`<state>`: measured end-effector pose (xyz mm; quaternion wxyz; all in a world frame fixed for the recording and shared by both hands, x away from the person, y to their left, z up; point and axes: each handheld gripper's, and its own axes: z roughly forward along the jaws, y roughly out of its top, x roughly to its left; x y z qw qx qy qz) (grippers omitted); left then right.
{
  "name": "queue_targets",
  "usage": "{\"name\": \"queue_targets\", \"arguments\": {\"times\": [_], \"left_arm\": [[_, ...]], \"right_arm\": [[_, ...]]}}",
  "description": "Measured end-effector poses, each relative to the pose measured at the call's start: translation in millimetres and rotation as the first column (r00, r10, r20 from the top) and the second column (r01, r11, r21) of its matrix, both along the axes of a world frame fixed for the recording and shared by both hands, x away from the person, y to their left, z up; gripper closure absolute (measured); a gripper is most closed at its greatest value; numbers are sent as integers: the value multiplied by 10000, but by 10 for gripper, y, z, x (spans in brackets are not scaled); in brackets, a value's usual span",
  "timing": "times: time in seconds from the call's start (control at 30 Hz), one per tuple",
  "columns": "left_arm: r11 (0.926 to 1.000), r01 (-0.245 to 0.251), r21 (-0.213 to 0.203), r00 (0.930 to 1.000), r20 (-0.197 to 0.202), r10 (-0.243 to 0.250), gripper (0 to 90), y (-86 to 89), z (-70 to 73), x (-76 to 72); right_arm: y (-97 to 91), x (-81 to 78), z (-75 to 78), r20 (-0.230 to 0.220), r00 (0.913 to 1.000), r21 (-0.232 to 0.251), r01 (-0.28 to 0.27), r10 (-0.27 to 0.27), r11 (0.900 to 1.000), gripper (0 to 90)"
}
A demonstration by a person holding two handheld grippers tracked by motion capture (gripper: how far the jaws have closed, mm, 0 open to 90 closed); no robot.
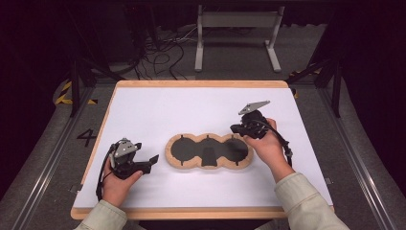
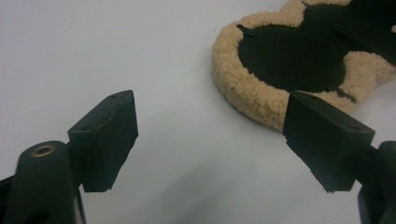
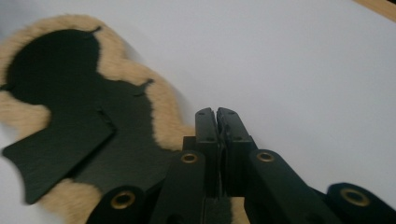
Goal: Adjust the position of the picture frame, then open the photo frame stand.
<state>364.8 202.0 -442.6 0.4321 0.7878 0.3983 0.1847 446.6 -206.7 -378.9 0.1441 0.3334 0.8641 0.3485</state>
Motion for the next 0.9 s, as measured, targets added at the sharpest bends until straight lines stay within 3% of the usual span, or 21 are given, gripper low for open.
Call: {"name": "queue_targets", "arguments": {"times": [0.17,0.6,0.9], "left_arm": [[9997,206,153,9997,132,-208,191,-62,20,28],[9989,328,338,9994,109,-332,191,-95,6,33],[9984,344,438,9992,191,-353,191,-98,14,6]], "right_arm": [[17,-272,50,385,9979,587,-546,524,9968,868],[-7,-685,24,768,9913,1501,-1174,1068,9817,849],[79,-822,-17,704,9845,1437,-1694,1607,9750,828]]}}
